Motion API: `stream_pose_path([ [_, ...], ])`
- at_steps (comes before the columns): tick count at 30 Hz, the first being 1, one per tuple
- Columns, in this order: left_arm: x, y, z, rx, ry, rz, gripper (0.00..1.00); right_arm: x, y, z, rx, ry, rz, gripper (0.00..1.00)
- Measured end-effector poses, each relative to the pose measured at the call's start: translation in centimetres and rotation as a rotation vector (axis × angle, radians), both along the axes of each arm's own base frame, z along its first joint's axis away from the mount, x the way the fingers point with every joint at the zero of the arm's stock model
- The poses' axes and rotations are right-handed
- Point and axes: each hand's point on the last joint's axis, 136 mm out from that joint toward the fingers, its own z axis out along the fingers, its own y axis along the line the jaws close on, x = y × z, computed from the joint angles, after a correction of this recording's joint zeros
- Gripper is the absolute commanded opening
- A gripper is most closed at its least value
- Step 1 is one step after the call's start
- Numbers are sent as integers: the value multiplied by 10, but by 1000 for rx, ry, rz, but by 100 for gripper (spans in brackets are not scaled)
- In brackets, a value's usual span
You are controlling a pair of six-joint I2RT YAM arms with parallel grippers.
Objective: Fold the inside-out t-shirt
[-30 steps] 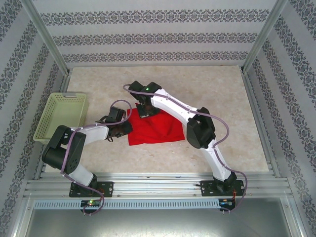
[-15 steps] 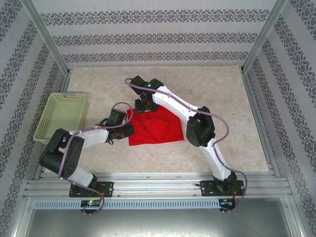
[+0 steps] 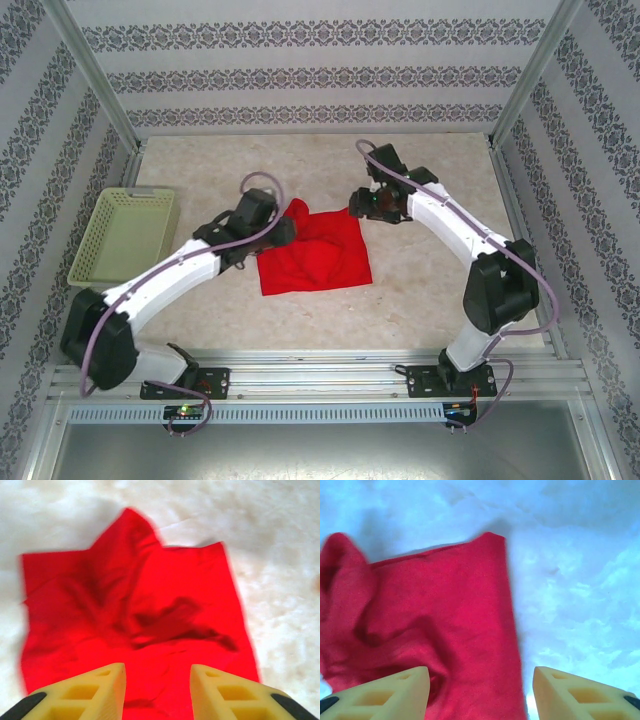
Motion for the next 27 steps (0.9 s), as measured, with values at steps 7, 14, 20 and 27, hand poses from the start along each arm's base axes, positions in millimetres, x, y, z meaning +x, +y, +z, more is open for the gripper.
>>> stream_pose_path([
  [7,51,-93,-21,-17,60,-113,41,-18,12,-62,135,113,-13,57],
  [14,55,-99,-85,35,182,-108,35,-11,15,-91,147,133,-45,54],
  [20,10,-45,-137,123,306,-59,29,-11,7,-118,84,178,-70,44],
  [27,-38,31,-107,162,238,51,28,-1,2,-120,39,159,-86,41],
])
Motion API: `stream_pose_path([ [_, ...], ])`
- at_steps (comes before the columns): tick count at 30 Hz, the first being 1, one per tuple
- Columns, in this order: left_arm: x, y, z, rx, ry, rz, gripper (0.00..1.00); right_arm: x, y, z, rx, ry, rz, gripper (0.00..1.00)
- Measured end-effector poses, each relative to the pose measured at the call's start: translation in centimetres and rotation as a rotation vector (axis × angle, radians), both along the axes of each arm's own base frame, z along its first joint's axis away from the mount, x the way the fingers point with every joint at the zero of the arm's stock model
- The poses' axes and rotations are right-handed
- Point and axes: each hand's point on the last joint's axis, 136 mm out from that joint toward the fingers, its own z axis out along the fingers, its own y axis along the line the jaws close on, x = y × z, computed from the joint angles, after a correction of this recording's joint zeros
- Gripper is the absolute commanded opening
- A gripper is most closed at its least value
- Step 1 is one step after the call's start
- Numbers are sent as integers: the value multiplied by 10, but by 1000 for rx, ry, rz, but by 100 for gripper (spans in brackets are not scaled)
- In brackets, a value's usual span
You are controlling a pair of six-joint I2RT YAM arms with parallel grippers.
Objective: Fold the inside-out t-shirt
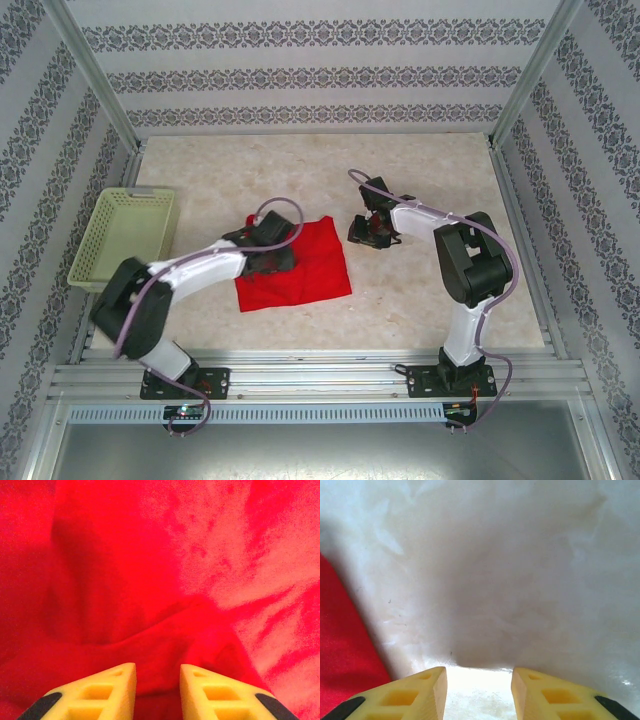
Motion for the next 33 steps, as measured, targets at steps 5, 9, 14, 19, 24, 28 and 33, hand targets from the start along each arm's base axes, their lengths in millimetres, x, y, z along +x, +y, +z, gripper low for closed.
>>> stream_pose_path([
  [5,-16,52,21,2,-65,116,28,-1,3,1,3,-5,12,49],
  [9,-13,57,44,-19,-120,135,26,-7,20,7,9,-22,58,57],
  [14,1,31,61,-50,-133,82,36,-12,51,18,24,-52,132,59],
  [19,13,-25,59,-47,-110,-40,43,0,72,21,52,-70,160,60],
  [24,-3,-31,21,17,-17,-81,38,11,74,2,21,-35,157,45],
  [28,-19,-21,7,49,10,-83,20,24,73,4,17,-47,149,19],
  [33,-45,14,3,87,-10,-36,2,31,66,1,15,-52,123,2],
])
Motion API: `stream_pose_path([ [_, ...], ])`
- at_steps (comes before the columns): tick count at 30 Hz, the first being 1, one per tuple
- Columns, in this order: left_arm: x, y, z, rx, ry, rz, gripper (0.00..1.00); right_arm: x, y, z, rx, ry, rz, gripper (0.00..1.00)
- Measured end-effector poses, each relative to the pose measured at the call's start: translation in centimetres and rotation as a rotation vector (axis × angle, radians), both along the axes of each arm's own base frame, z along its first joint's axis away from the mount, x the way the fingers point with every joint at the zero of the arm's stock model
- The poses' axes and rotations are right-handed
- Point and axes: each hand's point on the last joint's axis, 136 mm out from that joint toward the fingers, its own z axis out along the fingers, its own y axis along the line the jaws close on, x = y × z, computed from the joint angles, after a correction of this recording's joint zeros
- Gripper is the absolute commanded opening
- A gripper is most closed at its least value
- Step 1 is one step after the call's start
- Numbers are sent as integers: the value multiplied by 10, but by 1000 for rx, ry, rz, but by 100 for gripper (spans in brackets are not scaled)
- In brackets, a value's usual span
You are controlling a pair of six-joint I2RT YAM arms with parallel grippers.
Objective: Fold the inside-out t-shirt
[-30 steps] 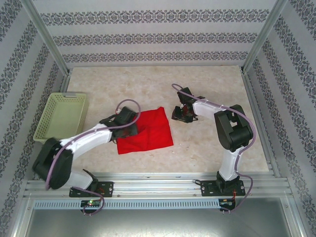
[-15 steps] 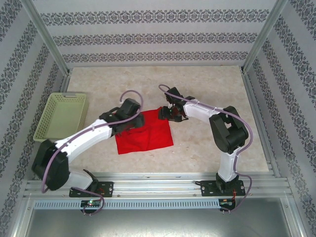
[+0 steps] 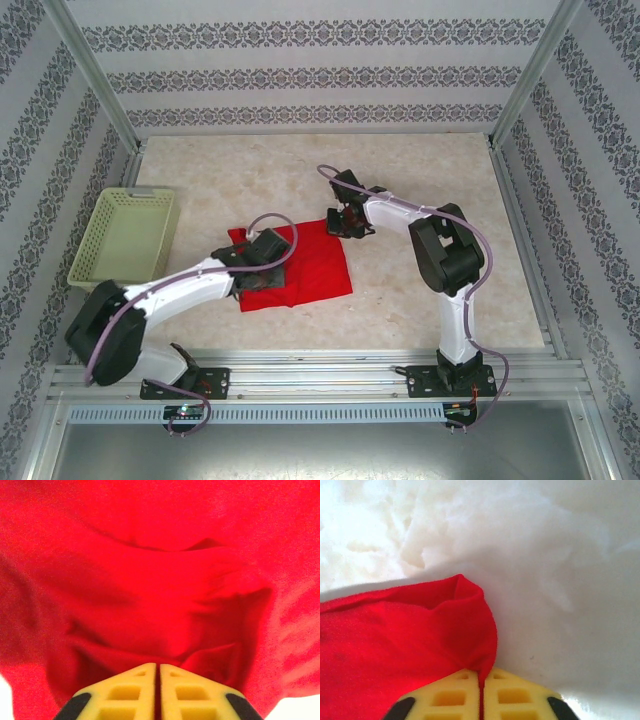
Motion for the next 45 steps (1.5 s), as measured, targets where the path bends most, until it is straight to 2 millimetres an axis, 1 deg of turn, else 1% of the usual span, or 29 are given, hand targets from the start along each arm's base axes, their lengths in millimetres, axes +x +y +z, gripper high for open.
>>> stream_pose_path([
  [1,-5,7,2,-1,-14,13,0,2,-1,0,2,-3,-7,1],
  [4,-20,34,10,-19,-77,85,0,8,-12,0,7,-14,-38,0],
  [6,-27,51,13,-33,-109,143,0,8,-20,0,3,-16,-55,0],
  [9,-40,75,8,-34,-129,230,0,5,-37,0,-17,-19,-88,0],
  [11,-46,85,3,-25,-122,256,15,1,-46,0,-29,-17,-102,0],
  [13,-47,84,4,-25,-123,239,24,-4,-51,1,-43,-18,-110,0],
  [14,-45,81,6,-28,-121,223,29,-5,-52,1,-44,-18,-112,0],
  [15,-42,75,10,-29,-117,194,36,-7,-53,1,-46,-18,-113,0],
  [16,-37,67,16,-28,-114,163,42,-8,-53,1,-50,-19,-114,0],
  [17,-29,56,23,-25,-115,126,47,-8,-53,2,-51,-21,-115,0],
  [18,-20,43,32,-24,-126,81,52,-9,-54,2,-57,-23,-119,0],
  [20,-3,11,48,-29,-146,-11,59,-12,-54,3,-61,-24,-126,0],
  [21,7,-7,55,-33,-161,-65,63,-14,-54,4,-64,-25,-129,0],
  [23,20,-36,59,-30,-170,-147,65,-19,-57,4,-68,-23,-140,0],
  [25,29,-57,54,-8,-159,-210,65,-24,-61,3,-74,-16,-155,0],
  [27,35,-68,42,18,-133,-249,62,-28,-63,1,-77,-11,-164,0],
  [30,39,-75,24,58,-93,-282,54,-32,-67,1,-79,-11,-177,0],
  [33,38,-72,11,98,-65,-293,32,-36,-70,1,-81,-10,-190,0],
  [36,38,-63,7,136,-58,-273,10,-38,-73,1,-86,-14,-200,0],
  [38,39,-55,6,146,-66,-245,3,-39,-75,0,-89,-18,-205,0],
  [39,37,-48,6,151,-67,-227,0,-40,-77,0,-91,-18,-211,0],
  [42,27,-17,5,160,-78,-147,0,-44,-86,0,-94,-17,-243,0],
  [44,20,11,4,135,-88,-64,0,-48,-94,0,-100,-17,-266,0],
  [45,17,28,3,114,-93,-7,0,-51,-99,-1,-102,-15,-282,0],
])
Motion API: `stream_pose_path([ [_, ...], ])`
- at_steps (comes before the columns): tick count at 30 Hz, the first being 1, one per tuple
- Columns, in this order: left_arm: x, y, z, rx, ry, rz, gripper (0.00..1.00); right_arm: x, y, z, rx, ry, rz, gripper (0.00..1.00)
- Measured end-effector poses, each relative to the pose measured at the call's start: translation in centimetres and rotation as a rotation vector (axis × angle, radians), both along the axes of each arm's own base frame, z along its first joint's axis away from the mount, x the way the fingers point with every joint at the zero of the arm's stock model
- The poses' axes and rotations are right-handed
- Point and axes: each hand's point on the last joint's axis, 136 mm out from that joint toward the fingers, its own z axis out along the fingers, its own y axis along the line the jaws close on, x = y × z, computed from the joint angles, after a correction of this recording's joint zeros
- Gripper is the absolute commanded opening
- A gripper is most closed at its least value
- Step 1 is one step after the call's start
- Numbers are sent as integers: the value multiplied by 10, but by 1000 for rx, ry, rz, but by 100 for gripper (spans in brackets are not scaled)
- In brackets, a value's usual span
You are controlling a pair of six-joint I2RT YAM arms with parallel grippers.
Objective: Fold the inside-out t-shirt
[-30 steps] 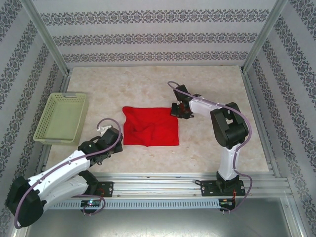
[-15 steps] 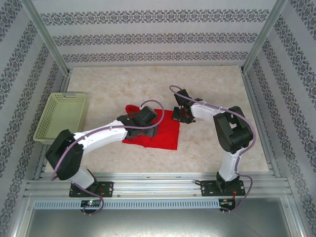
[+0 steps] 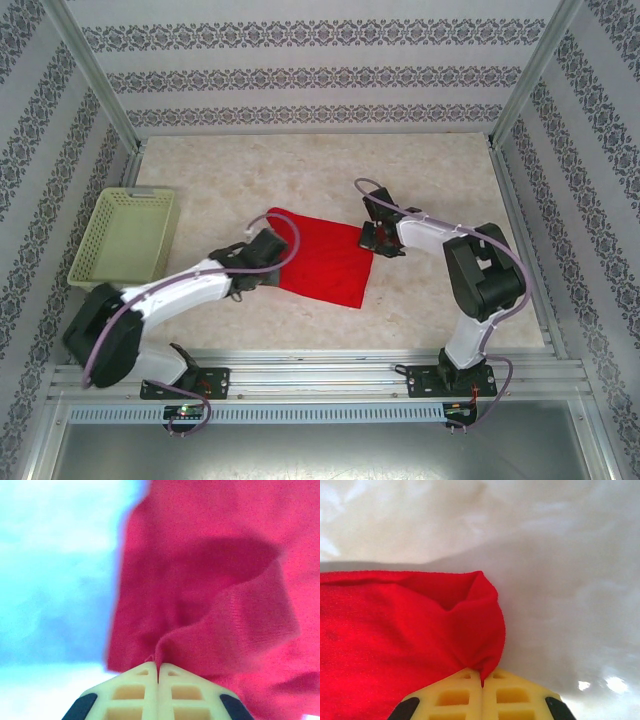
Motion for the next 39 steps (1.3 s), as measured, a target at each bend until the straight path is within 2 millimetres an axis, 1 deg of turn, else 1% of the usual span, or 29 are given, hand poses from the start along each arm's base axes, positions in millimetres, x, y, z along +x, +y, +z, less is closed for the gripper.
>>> stream_pose_path([
  [2,-5,27,-7,-55,-5,98,7,-6,-5,-1,4,0,-17,0],
  [3,-8,39,-13,-81,4,142,17,-9,-6,-1,11,-2,-23,0],
  [4,-11,48,-21,-96,22,178,26,-12,-6,-1,22,-5,-30,0],
  [6,-16,60,-32,-96,61,228,34,-17,-6,-1,31,-12,-37,0],
  [8,-18,62,-37,-99,83,242,44,-19,-6,-1,40,-15,-47,8],
  [9,-19,61,-36,-102,87,243,47,-21,-7,-1,43,-14,-52,17],
  [11,-18,60,-31,-101,86,240,50,-25,-9,-1,41,-10,-54,28],
  [13,-15,56,-19,-90,61,227,49,-28,-12,2,29,-2,-47,35],
  [14,-12,49,-8,-91,38,204,49,-29,-14,4,19,-1,-43,39],
  [16,-6,29,13,-107,-9,151,47,-27,-20,12,-8,-7,-31,44],
  [17,-2,16,24,-124,-30,119,47,-23,-20,18,-19,-16,-21,46],
  [18,0,7,30,-135,-41,97,46,-18,-19,24,-25,-27,-8,47],
  [19,3,-4,33,-147,-48,76,45,-11,-16,32,-30,-48,8,48],
  [20,7,-13,33,-155,-45,60,44,-2,-13,40,-31,-66,23,48],
  [22,12,-24,19,-155,-11,46,42,15,-3,53,-29,-103,57,48],
  [24,14,-29,-2,-135,41,47,42,32,8,59,-32,-127,91,47],
  [26,12,-30,-24,-110,97,50,39,43,19,54,-40,-125,122,44],
  [28,11,-29,-39,-96,140,55,38,47,24,39,-53,-96,139,42],
  [30,14,-26,-45,-92,160,70,37,43,23,20,-68,-49,146,41],
  [33,28,-20,-47,-97,164,92,38,27,7,-2,-87,20,122,40],
  [34,34,-18,-46,-99,161,99,38,23,2,-6,-85,27,105,39],
  [35,41,-16,-46,-102,160,106,38,22,-1,-3,-76,15,93,39],
  [36,47,-14,-47,-102,160,110,38,16,-3,-2,-71,14,85,38],
  [38,64,-14,-49,-103,163,106,40,-3,-9,-6,-56,29,64,37],
  [39,72,-16,-50,-101,163,99,42,-11,-8,-5,-46,29,59,37],
])
